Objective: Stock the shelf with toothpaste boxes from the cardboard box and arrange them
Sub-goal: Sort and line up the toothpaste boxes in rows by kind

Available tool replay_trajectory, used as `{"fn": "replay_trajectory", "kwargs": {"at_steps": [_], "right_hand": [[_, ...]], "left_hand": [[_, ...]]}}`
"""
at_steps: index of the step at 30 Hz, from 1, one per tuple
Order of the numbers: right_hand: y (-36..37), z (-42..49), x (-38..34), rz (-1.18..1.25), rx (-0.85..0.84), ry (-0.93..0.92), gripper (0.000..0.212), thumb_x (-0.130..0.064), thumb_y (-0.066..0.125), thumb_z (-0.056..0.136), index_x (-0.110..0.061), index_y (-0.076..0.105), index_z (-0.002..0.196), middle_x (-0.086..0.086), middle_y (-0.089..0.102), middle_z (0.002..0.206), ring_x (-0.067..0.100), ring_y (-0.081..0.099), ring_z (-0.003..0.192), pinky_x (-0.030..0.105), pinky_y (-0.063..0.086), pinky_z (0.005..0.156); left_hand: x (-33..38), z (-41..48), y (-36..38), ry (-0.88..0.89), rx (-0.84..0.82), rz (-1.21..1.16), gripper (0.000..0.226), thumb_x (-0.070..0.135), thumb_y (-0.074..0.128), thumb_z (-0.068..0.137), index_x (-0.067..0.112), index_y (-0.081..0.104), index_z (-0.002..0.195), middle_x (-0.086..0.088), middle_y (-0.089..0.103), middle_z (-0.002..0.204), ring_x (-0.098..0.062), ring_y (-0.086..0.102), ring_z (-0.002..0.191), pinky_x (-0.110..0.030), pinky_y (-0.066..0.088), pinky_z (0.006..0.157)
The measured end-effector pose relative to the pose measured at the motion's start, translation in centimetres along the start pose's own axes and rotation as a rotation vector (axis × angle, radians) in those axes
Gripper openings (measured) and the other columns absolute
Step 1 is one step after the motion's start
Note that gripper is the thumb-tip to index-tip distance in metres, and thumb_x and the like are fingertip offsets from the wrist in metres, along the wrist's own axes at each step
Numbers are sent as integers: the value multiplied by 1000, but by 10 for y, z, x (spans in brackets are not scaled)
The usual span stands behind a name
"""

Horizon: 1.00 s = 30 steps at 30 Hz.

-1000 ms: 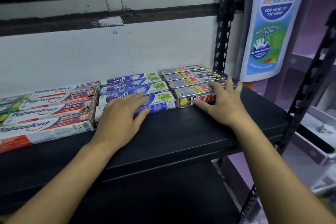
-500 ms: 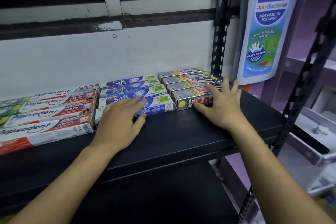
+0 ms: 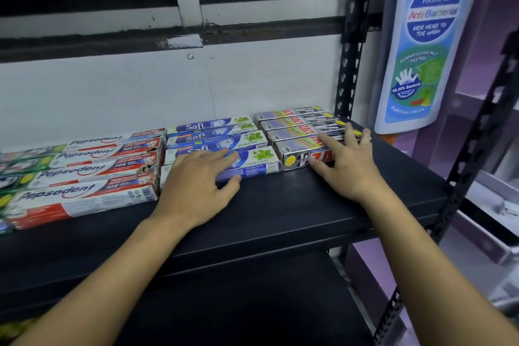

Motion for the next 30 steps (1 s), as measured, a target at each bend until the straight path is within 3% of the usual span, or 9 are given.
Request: {"fn": "replay_trajectory", "kwargs": {"at_steps": [5, 7, 10, 16, 23, 30], "right_hand": [[-1, 2, -2, -21, 48, -36, 68, -60, 53, 89, -46, 25, 150, 8, -4, 164, 39, -12, 148, 49, -6, 120], [0, 2, -2, -12, 47, -35, 68, -60, 53, 89, -47, 27, 150, 7, -3, 164, 38, -12, 148, 49, -6, 120], [0, 3, -2, -11, 42, -38, 67, -60, 53, 89, -46, 27, 149, 7, -3, 164, 38, -12, 148, 50, -5, 119], [1, 3, -1, 3, 40, -39, 65, -59, 53, 89, -47, 30, 148, 6, -2, 164, 38, -11, 148, 50, -4, 120], [2, 4, -1, 2, 25, -41, 63, -59, 52, 90, -46, 30, 148, 6, -1, 164, 39, -12, 148, 51, -5, 120], [3, 4, -1, 0, 23, -42, 62, -60, 51, 90, -47, 31, 148, 6, 1, 164, 39, -11, 148, 52, -4, 120]], "left_hand": [[-19, 30, -24, -97, 109, -136, 39, 45, 58, 93, 28, 66, 128, -2, 71, 119, -24, 64, 112, -34, 45, 96], [-36, 47, -21, -180, 40, -147, 36, 43, 60, 93, 30, 67, 126, -7, 71, 117, -29, 62, 111, -35, 47, 94], [-49, 63, -10, -215, -106, -161, 40, 48, 66, 88, 30, 69, 124, -4, 65, 130, -26, 57, 120, -38, 46, 99], [-57, 68, 1, -197, -186, -264, 32, 46, 75, 81, 32, 75, 109, 4, 72, 111, -11, 59, 95, -27, 47, 81], [-62, 71, 7, -159, -224, -275, 27, 45, 73, 82, 34, 76, 107, 6, 72, 115, -12, 61, 107, -35, 50, 95], [-64, 72, 6, -160, -236, -303, 27, 43, 74, 82, 33, 75, 108, 6, 71, 117, -12, 61, 108, -31, 49, 94]]}}
Point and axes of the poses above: each hand's wrist, its own z-axis towards the middle knuckle, its own y-axis out of the palm, x = y × z, the point moved 9 cm from there along z, towards the middle knuckle
